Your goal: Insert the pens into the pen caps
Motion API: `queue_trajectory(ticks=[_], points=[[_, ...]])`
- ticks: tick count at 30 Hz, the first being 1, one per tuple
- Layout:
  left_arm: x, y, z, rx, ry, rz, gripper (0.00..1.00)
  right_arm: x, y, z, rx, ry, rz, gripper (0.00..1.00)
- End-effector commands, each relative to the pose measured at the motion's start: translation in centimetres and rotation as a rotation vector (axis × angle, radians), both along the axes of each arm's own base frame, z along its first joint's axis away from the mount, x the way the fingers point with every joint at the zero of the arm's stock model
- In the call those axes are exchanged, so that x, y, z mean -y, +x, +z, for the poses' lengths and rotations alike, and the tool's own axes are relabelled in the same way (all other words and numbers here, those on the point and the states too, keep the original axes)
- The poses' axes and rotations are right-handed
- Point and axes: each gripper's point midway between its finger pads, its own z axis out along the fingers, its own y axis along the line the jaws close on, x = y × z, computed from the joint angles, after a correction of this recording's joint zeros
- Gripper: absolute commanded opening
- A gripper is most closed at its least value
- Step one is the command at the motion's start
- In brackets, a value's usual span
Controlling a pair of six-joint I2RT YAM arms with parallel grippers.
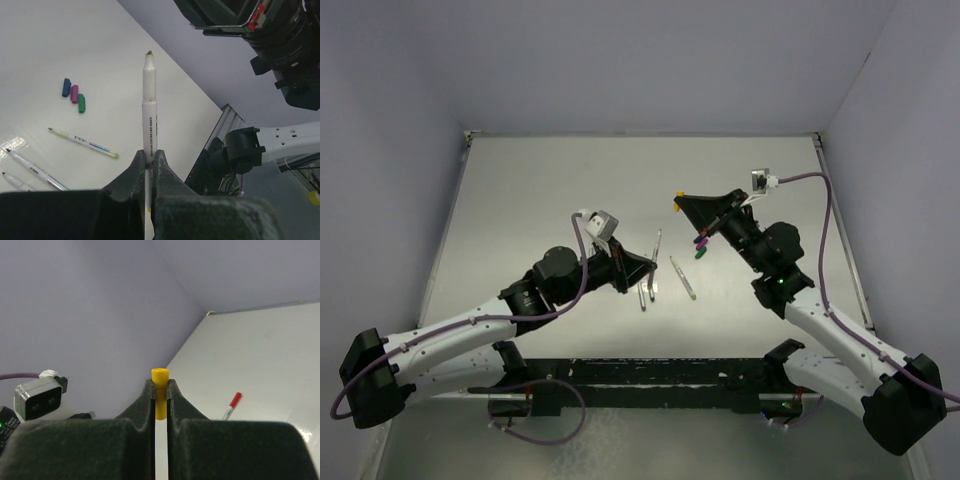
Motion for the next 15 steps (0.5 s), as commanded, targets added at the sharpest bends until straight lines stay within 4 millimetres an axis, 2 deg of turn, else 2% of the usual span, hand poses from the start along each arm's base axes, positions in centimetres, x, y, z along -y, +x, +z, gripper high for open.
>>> queue_trajectory(ticks=[1,6,15], points=[[1.5,-0.6,4.5,0.064,-0.14,-0.052,0.0,-0.2,-1.2,4.2,0.125,0.132,0.054,0.0],[1.7,-0.3,5.2,0.085,-0.14,-0.041,0.0,-0.8,-1.8,4.3,0.129,0.16,0.095,0.0],[1.4,0.2,5.9,0.113,-0.144,-0.008,0.0,-2.2,-2.7,2.4,0.085,0.154,0.153,0.0]])
